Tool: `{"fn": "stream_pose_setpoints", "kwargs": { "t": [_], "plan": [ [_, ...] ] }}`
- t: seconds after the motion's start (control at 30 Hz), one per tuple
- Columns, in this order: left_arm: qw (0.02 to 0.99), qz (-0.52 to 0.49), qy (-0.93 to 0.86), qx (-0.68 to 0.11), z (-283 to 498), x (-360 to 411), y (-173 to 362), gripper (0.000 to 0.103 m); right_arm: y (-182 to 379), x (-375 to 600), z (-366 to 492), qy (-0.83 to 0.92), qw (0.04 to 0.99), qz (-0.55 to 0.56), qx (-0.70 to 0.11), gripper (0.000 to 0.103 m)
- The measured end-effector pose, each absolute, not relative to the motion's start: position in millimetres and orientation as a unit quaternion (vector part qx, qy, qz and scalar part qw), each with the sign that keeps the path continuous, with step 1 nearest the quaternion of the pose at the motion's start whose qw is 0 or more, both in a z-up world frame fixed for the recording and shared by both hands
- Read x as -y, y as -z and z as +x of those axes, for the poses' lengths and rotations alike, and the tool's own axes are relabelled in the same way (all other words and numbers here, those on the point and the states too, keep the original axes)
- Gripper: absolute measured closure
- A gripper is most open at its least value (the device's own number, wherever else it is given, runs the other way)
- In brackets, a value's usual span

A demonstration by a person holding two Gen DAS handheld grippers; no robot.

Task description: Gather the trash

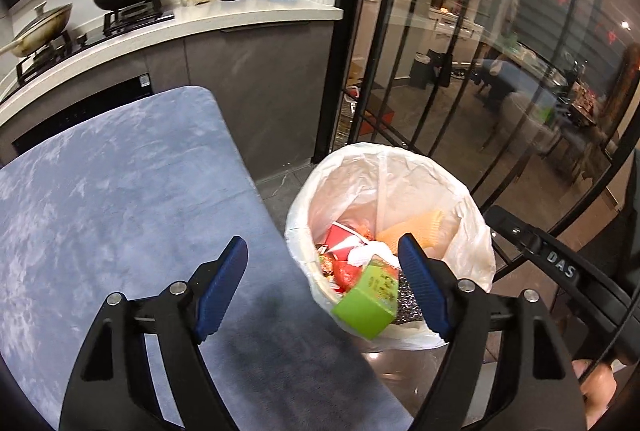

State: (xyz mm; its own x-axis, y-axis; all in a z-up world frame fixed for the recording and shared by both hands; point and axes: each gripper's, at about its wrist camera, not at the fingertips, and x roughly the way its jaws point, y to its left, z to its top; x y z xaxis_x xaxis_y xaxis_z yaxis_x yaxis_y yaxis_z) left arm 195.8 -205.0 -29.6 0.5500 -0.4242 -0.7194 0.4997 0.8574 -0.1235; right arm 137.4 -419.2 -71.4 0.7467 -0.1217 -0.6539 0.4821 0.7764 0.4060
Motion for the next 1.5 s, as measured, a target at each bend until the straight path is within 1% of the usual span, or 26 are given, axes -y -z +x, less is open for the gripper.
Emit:
{"fn": "stream_pose_setpoints", "kwargs": {
  "t": [0.13, 0.2, 0.23, 0.3, 0.5, 0.63, 0.7, 0.8, 0.9, 1.13, 1.2, 1.3, 1.5],
  "plan": [
    [0.884, 0.055, 0.251, -0.390, 192, 198, 25, 0.029, 66, 410, 135, 0.173, 0.895, 0.261, -0.318, 0.067],
    [0.886, 0.061, 0.248, -0.387, 189, 195, 23, 0.029, 62, 403, 132, 0.173, 0.899, 0.244, -0.320, 0.061],
    [0.887, 0.063, 0.246, -0.386, 187, 194, 22, 0.029, 60, 399, 131, 0.173, 0.901, 0.236, -0.322, 0.060],
    [0.888, 0.068, 0.242, -0.386, 184, 191, 20, 0.023, 55, 393, 128, 0.171, 0.904, 0.222, -0.323, 0.056],
    [0.889, 0.070, 0.230, -0.389, 172, 178, 14, 0.022, 43, 369, 116, 0.160, 0.911, 0.186, -0.331, 0.047],
    [0.893, 0.079, 0.220, -0.385, 162, 168, 11, 0.019, 36, 354, 103, 0.154, 0.914, 0.169, -0.335, 0.040],
    [0.894, 0.088, 0.212, -0.385, 155, 163, 9, 0.017, 33, 347, 98, 0.148, 0.915, 0.165, -0.337, 0.035],
    [0.896, 0.093, 0.203, -0.384, 146, 156, 8, 0.014, 30, 339, 87, 0.148, 0.916, 0.160, -0.338, 0.030],
    [0.897, 0.094, 0.196, -0.385, 138, 147, 8, 0.014, 29, 331, 79, 0.145, 0.916, 0.153, -0.342, 0.027],
    [0.899, 0.100, 0.181, -0.386, 115, 130, 8, 0.011, 27, 315, 55, 0.139, 0.916, 0.135, -0.351, 0.026],
    [0.899, 0.104, 0.176, -0.387, 110, 126, 8, 0.011, 26, 312, 50, 0.137, 0.915, 0.134, -0.354, 0.022],
    [0.897, 0.104, 0.170, -0.394, 103, 120, 9, 0.010, 24, 306, 42, 0.138, 0.916, 0.125, -0.356, 0.019],
    [0.897, 0.099, 0.161, -0.401, 88, 110, 12, 0.010, 21, 298, 28, 0.149, 0.914, 0.116, -0.360, 0.018]
  ]
}}
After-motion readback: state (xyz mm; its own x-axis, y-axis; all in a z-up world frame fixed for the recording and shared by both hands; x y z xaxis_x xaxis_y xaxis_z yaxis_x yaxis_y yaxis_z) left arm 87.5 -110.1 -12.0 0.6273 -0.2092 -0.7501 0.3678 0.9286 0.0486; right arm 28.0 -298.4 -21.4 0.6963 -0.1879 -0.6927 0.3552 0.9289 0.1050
